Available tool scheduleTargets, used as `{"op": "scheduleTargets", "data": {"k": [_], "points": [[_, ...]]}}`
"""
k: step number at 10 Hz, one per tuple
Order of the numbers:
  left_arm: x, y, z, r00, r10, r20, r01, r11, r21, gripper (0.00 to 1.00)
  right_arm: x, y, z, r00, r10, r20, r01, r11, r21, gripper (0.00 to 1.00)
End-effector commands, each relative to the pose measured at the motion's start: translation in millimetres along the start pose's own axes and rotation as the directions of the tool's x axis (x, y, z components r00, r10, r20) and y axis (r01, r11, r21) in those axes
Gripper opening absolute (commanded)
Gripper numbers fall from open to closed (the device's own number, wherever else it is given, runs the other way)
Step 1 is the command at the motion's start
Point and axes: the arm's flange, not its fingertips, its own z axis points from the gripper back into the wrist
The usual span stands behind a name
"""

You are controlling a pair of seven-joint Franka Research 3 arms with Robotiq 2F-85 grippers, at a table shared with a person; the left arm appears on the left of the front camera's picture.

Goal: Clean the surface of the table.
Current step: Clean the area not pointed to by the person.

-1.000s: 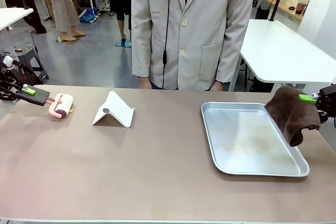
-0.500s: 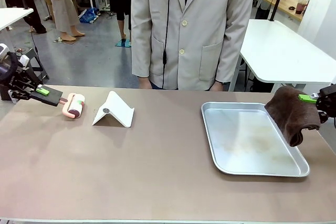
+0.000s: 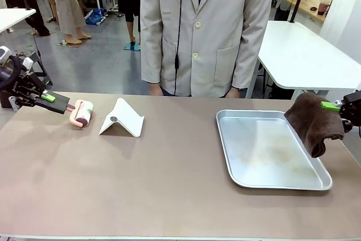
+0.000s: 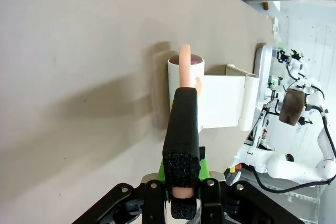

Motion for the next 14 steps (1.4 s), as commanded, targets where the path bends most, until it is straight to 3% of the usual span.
{"op": "scheduleTargets", "data": {"k": [1,4,7,11,14], "points": [[-36.2,-12.5,22.5,0.993,-0.096,0.065,0.104,0.987,-0.125,0.04,2.2,4.1,-0.3,1.000,0.014,0.014,-0.014,1.000,0.016,0.00],[-84.9,-29.9,76.5,0.950,-0.200,0.240,0.261,0.930,-0.258,0.04,2.2,4.1,-0.3,1.000,0.014,0.014,-0.014,1.000,0.016,0.00],[-129.2,-21.8,98.2,0.949,-0.237,0.207,0.295,0.900,-0.320,0.04,2.2,4.1,-0.3,1.000,0.014,0.014,-0.014,1.000,0.016,0.00],[-204.5,16.8,109.6,0.956,-0.171,0.238,0.253,0.892,-0.374,0.04,2.2,4.1,-0.3,1.000,0.014,0.014,-0.014,1.000,0.016,0.00],[-222.1,26.5,100.8,0.962,-0.190,0.194,0.250,0.897,-0.364,0.04,2.2,4.1,-0.3,1.000,0.014,0.014,-0.014,1.000,0.016,0.00]]}}
